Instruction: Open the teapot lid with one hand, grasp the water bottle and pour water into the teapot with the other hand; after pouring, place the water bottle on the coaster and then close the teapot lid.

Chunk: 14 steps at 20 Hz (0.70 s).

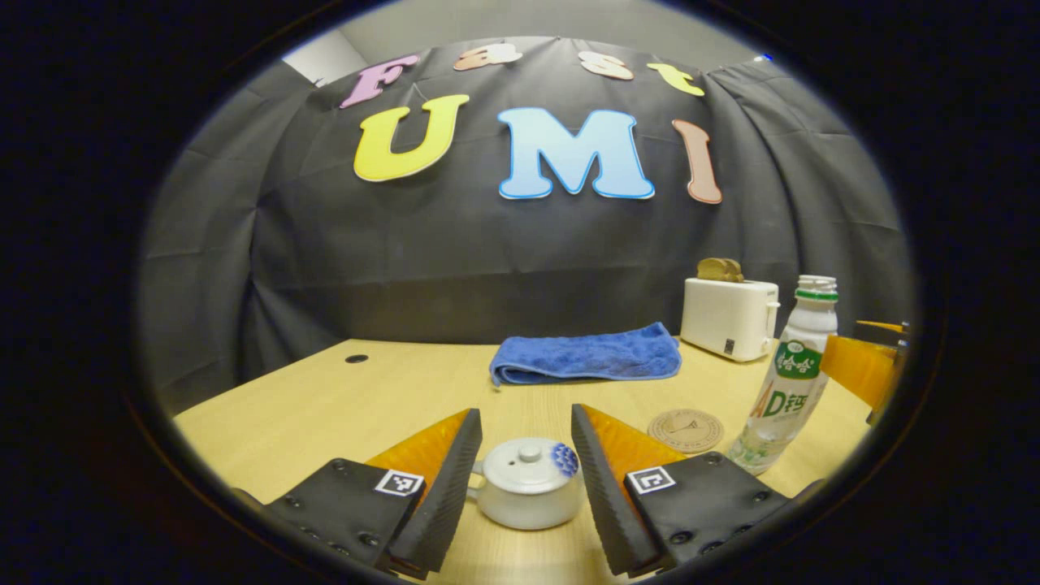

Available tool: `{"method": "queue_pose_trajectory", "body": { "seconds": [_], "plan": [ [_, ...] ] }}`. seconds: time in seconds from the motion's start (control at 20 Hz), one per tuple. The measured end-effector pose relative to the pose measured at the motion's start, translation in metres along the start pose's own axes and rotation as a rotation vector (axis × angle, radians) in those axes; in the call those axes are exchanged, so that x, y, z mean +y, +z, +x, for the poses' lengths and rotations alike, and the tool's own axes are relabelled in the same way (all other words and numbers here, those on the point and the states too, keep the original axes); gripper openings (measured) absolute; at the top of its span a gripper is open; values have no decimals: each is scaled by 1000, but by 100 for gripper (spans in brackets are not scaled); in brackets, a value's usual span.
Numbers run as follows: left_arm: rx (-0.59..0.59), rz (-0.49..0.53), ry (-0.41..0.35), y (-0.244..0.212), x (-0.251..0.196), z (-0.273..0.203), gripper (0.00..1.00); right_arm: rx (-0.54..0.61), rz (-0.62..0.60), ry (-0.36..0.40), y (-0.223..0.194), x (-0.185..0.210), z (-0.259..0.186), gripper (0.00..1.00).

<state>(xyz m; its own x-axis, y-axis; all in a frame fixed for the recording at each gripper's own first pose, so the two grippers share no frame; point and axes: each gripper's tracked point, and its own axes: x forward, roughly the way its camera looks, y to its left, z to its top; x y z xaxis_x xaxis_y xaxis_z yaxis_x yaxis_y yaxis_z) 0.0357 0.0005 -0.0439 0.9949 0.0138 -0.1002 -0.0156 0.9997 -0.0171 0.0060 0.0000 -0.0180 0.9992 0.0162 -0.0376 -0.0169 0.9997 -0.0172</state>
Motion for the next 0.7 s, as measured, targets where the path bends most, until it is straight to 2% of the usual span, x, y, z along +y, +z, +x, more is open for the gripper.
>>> {"method": "queue_pose_trajectory", "body": {
  "seconds": [0.35, 0.5, 0.65, 0.7],
  "plan": [
    [40, 40, 8, -12, -3, 11, 72, 20, 22, -2, -8, -4, 1, 95],
    [44, 62, 8, -14, -6, 11, 64, 14, 21, -5, -7, -5, 0, 95],
    [34, 79, 26, -8, -2, 13, 48, 14, 26, -4, -8, -5, -1, 95],
    [29, 80, 27, -10, -2, 14, 36, 16, 29, -4, -9, -5, -1, 95]
  ]
}}
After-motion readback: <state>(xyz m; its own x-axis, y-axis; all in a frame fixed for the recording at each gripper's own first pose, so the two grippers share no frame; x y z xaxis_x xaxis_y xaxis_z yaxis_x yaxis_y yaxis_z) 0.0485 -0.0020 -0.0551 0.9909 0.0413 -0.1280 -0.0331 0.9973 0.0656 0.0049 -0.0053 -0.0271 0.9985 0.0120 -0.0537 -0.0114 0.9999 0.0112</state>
